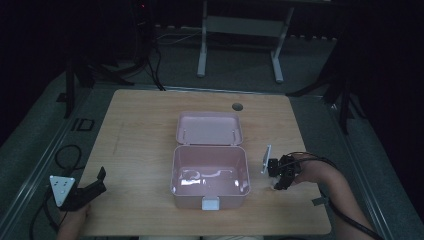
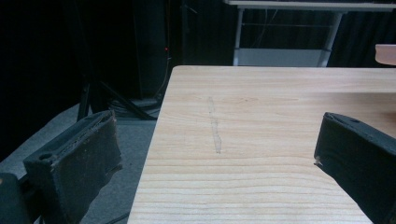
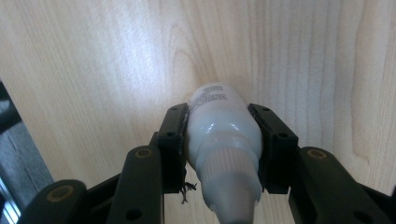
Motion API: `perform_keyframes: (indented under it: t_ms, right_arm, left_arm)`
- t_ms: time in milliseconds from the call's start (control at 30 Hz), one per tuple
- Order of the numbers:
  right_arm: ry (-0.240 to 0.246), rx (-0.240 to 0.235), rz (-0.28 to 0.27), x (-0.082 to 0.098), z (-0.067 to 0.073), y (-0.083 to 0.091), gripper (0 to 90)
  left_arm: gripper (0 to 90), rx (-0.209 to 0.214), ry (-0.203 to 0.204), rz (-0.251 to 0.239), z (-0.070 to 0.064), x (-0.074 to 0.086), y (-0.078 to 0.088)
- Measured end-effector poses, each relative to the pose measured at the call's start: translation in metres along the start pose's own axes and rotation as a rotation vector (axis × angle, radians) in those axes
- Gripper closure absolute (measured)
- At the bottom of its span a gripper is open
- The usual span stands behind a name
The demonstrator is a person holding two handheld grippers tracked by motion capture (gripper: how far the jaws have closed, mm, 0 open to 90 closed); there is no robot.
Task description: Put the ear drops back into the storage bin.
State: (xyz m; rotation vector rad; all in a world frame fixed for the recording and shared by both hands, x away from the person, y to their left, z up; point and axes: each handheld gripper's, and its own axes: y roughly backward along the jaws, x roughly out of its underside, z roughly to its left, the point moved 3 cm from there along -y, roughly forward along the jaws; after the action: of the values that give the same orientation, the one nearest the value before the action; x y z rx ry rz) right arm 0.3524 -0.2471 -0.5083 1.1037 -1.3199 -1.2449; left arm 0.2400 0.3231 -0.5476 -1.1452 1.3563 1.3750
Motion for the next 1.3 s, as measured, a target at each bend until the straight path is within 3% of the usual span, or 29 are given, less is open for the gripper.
perform_keyframes:
  t_ms: [100,500,833,1300]
  right_arm:
    - [0.035,-0.006,0.010,-0.001,0.005,0.000,59.6]
    - [0.037,-0.019,0.016,-0.006,0.007,0.005,59.6]
    - [0.089,-0.011,0.009,-0.014,0.018,0.029,59.7]
    - [0.094,0.001,0.037,-0.024,0.025,0.056,59.7]
  left_arm:
    - [0.4,-0.001,0.012,-0.003,0.001,0.000,0.000]
    - [0.4,0.008,0.012,0.000,0.000,0.000,0.000]
    - [0.4,0.009,0.004,0.001,0.000,0.000,0.000]
    - [0.4,0.009,0.003,0.004,-0.001,0.001,0.000]
